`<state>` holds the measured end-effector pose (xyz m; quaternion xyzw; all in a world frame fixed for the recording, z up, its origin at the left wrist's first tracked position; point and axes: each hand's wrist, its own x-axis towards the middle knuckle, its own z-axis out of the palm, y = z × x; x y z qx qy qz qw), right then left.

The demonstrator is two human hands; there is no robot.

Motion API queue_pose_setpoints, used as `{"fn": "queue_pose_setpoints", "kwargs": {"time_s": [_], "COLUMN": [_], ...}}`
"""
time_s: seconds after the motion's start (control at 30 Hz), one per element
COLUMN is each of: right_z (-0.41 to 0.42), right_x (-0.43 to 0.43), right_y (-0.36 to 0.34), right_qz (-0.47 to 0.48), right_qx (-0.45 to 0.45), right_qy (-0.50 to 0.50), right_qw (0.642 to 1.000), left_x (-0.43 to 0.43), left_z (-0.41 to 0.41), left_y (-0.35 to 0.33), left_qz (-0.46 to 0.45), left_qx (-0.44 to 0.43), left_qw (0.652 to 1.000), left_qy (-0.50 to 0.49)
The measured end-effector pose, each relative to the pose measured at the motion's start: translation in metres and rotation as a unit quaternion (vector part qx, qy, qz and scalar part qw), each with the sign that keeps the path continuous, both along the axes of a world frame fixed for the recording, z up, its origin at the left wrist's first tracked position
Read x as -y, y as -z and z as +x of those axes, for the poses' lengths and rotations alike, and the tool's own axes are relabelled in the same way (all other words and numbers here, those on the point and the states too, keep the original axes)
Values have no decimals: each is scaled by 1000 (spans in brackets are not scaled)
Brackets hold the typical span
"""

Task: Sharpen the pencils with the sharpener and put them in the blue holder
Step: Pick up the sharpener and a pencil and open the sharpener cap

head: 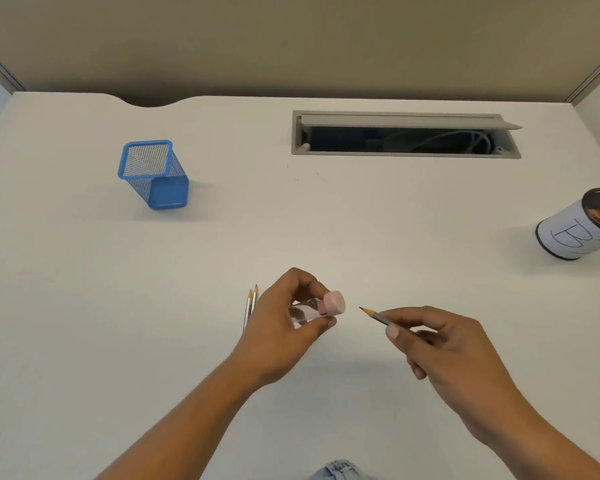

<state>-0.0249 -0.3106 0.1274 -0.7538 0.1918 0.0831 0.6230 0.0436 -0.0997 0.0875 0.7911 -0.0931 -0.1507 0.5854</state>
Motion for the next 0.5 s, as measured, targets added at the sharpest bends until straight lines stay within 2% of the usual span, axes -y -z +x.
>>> {"fn": "queue_pose_setpoints", "kwargs": {"time_s": [0.2,0.4,0.5], "right_z": [4,5,10], "right_x": [-9,-18,-26], "right_y": [-28,-32,-28], "right_qz": [-30,17,-27], "right_qx": [93,82,85], "right_qy": [-59,-54,-79], "right_qw": [993,995,993], "left_x": [-10,-10,-7], "left_z": [-15,-23,-26], "left_y": [-28,-39,-39], "left_qz": [-23,-14,-2], "left_qx": [36,70,86], "left_qw": [999,997,996], "left_qy": [-31,-19,1]}}
